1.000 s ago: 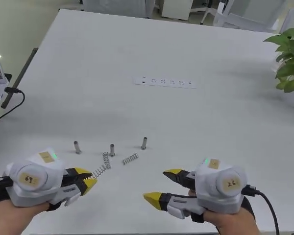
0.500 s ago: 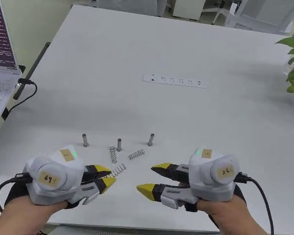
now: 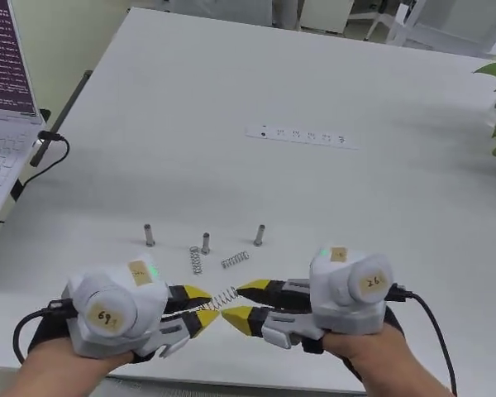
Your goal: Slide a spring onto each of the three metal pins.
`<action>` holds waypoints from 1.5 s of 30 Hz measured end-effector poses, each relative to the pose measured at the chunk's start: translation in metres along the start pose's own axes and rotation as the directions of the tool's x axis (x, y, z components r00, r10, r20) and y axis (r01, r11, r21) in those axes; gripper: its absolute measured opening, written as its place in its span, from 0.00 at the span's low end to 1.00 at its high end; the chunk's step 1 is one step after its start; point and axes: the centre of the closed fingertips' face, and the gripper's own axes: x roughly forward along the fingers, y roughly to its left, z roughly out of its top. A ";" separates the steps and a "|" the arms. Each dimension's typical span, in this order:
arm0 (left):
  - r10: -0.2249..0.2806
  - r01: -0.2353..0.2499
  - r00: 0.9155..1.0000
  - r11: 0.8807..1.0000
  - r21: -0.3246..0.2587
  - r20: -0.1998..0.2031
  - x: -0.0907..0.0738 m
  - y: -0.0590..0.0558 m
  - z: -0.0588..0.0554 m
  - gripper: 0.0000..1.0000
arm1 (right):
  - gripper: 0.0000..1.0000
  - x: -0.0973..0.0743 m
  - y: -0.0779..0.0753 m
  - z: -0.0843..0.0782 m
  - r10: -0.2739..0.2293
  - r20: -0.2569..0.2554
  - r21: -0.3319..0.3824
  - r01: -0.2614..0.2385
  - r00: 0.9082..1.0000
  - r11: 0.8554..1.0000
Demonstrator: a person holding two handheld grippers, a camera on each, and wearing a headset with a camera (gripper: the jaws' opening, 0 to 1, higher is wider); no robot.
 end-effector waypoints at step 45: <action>-0.112 0.124 0.991 0.974 0.192 -0.070 0.020 -0.032 0.002 0.02 | 0.16 -0.013 0.017 -0.018 0.053 -0.343 -0.408 -0.200 0.938 0.891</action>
